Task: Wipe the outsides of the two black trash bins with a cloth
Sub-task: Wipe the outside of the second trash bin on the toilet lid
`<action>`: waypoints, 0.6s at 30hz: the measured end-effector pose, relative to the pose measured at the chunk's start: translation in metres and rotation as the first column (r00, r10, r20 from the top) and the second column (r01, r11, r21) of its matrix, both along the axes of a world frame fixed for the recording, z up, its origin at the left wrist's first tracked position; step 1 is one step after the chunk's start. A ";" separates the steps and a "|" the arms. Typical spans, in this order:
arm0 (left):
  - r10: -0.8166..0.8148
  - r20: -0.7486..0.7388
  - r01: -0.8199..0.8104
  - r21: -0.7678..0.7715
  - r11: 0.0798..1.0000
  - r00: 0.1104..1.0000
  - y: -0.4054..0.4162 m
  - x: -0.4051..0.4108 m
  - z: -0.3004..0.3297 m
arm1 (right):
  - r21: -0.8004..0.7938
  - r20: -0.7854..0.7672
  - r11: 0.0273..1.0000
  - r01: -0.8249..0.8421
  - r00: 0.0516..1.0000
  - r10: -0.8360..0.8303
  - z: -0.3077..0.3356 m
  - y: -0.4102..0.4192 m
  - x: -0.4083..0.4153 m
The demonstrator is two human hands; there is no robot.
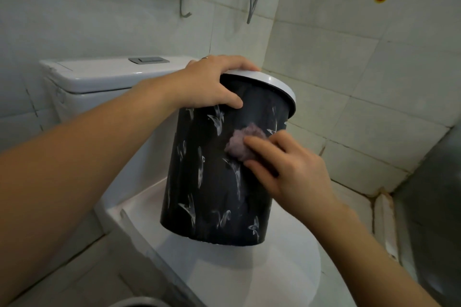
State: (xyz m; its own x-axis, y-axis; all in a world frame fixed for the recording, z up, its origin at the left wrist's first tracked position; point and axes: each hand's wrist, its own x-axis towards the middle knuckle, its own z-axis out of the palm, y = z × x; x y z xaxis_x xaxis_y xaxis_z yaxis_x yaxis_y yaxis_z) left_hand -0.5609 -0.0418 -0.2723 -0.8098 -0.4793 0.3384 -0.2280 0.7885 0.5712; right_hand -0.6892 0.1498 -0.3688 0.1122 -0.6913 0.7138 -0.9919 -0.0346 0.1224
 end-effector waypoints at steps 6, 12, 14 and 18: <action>0.009 0.002 -0.009 -0.014 1.000 1.000 0.002 -0.001 0.001 | 0.037 0.016 0.999 -0.012 1.000 0.011 -0.007 0.005 0.006; 0.029 0.018 -0.028 -0.028 0.999 0.999 0.002 -0.002 0.000 | 0.061 -0.014 0.996 -0.070 0.997 0.071 -0.016 0.013 0.005; 0.034 0.018 -0.034 -0.026 0.999 0.999 0.002 -0.003 0.000 | -0.006 0.038 1.000 -0.013 0.999 0.013 -0.007 0.005 0.005; 0.019 0.018 -0.019 -0.037 0.999 1.000 0.005 -0.006 0.002 | -0.028 0.093 0.997 0.071 0.993 -0.068 0.003 -0.004 0.010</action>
State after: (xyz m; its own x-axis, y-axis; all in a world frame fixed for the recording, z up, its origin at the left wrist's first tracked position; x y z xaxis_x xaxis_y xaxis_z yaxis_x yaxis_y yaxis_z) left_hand -0.5671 -0.0365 -0.2708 -0.8071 -0.4820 0.3410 -0.2536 0.8045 0.5370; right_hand -0.6788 0.1459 -0.3657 -0.0023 -0.6724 0.7402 -0.9988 0.0375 0.0309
